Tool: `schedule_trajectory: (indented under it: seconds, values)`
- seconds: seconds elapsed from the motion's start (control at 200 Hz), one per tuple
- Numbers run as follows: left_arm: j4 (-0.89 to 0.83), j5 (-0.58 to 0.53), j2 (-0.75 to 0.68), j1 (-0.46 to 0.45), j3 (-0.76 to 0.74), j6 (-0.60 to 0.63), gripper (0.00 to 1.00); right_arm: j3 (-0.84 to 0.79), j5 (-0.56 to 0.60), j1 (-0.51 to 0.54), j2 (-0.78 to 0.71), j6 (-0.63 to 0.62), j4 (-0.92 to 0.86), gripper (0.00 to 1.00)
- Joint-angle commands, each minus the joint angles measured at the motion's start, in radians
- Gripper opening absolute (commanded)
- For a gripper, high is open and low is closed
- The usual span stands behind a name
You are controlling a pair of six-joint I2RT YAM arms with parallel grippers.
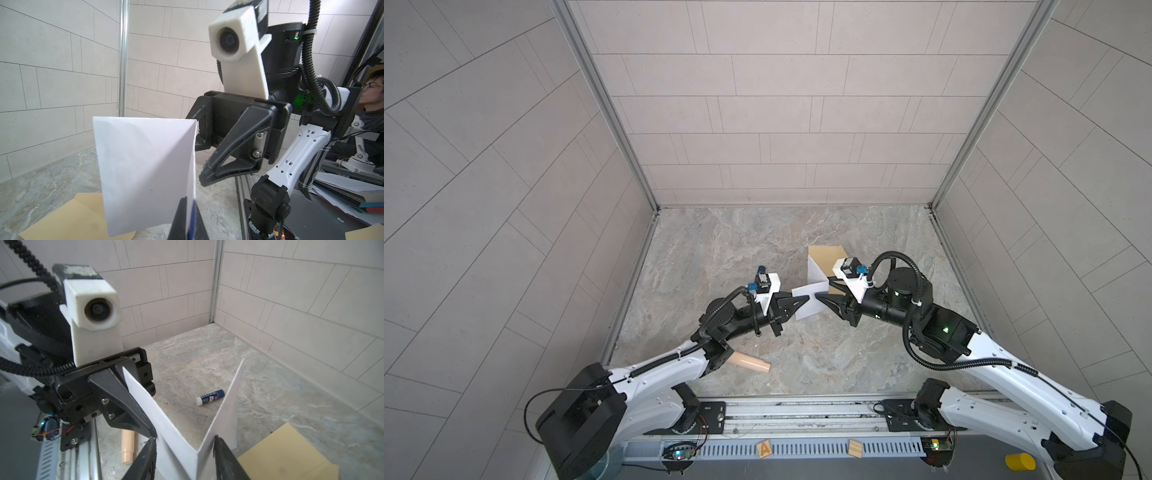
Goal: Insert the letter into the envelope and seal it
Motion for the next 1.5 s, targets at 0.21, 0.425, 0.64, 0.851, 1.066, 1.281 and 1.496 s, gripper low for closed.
schedule_trajectory:
  seconds: [0.21,0.425,0.64,0.851,1.066,1.281,1.496]
  values:
    - [0.056,0.017,0.001,-0.001,-0.013,-0.002,0.0,-0.026,-0.094,-0.003,-0.016,0.007,0.068,0.22]
    - [0.044,-0.013,0.0,-0.001,-0.017,0.005,0.2,-0.033,-0.099,-0.003,-0.025,-0.014,0.06,0.03]
    - [-0.208,-0.171,-0.137,0.002,0.0,0.091,0.74,-0.018,-0.073,-0.003,-0.053,-0.135,-0.063,0.0]
    - [-0.286,-0.194,-0.24,0.002,-0.018,0.136,0.85,0.005,-0.141,-0.003,-0.05,-0.203,-0.131,0.0]
    - [-0.22,-0.051,-0.202,0.001,-0.012,0.118,0.84,0.028,-0.197,-0.002,-0.043,-0.219,-0.162,0.0]
    - [-0.214,0.044,-0.156,0.001,0.016,0.099,0.63,0.041,-0.212,-0.003,-0.023,-0.223,-0.176,0.0]
    - [-0.2,0.074,-0.14,0.001,0.024,0.087,0.44,0.05,-0.217,-0.003,0.001,-0.22,-0.175,0.0]
